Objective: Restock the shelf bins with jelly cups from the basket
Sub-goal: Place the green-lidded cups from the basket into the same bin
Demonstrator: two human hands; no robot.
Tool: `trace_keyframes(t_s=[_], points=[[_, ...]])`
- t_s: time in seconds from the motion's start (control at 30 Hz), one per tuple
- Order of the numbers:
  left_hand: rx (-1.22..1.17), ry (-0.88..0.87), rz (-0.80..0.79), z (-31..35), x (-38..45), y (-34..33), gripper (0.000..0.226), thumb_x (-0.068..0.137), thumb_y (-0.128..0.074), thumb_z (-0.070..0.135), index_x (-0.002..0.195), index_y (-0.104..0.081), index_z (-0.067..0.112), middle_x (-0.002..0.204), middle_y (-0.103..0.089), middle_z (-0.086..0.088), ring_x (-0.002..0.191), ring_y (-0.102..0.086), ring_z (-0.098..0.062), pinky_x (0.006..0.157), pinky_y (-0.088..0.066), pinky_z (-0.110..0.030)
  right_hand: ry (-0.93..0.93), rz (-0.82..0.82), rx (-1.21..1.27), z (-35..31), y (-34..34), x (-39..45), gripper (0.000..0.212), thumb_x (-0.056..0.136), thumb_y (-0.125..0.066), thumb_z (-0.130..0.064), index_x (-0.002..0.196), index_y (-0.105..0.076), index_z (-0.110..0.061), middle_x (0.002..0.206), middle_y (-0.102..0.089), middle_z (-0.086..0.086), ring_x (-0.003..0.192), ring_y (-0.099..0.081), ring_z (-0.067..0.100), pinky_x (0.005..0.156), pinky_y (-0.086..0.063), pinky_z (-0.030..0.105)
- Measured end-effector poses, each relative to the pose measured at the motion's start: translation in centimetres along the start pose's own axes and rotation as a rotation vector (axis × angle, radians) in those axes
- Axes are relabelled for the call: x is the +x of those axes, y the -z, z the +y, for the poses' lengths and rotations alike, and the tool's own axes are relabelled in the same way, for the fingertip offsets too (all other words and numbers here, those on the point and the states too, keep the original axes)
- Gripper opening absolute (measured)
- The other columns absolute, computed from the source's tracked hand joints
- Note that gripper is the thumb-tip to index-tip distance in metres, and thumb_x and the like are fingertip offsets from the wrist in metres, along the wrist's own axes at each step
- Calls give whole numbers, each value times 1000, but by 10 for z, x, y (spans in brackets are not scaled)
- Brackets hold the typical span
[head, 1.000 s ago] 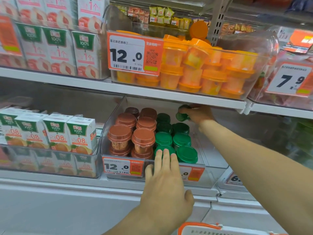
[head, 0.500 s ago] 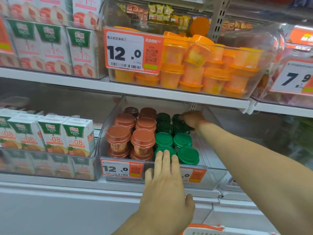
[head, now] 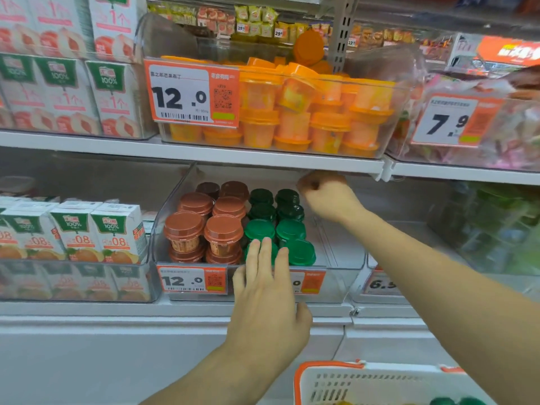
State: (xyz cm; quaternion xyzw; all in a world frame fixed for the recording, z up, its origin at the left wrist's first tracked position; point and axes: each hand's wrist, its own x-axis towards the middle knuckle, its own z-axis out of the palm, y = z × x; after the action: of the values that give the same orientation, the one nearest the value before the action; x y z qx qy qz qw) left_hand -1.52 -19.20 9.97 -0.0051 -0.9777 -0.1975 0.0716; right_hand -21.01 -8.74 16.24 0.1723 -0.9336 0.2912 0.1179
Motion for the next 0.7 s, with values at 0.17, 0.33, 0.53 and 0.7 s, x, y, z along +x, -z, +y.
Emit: trace_keyframes(t_s=[0.17,0.33,0.53,0.7], points=[[-223,-240,179,27,-13,-12,35,90,-53,31,125,-49,28,127,-43,12,119,-38,-6,101,-34,-26,254,293,226,14,43,-111,8,93,-64,-14,88,-71,-15,84,-69,-6,75,-62,4,69,-45,9],[-103,-318,-451,55,-32,-64,18,93,-54,31,105,-62,20,103,-68,3,97,-61,-17,81,-49,-31,-59,358,374,103,12,-244,14,91,-67,-9,80,-67,-17,67,-65,-9,63,-60,5,60,-43,12],[373,-310,-1170,88,-61,-178,47,96,-50,49,114,-63,8,114,-66,-14,104,-62,-33,85,-51,-42,-588,-174,51,261,-45,-387,21,88,-66,-22,109,-67,-20,101,-70,-5,93,-67,14,80,-57,29],[-173,-114,-737,117,-92,-275,15,92,-56,28,94,-62,14,92,-66,-3,87,-61,-23,74,-51,-37,-867,-189,-170,309,-41,-440,26,81,-63,-22,107,-63,-18,117,-57,10,103,-53,28,88,-46,38]])
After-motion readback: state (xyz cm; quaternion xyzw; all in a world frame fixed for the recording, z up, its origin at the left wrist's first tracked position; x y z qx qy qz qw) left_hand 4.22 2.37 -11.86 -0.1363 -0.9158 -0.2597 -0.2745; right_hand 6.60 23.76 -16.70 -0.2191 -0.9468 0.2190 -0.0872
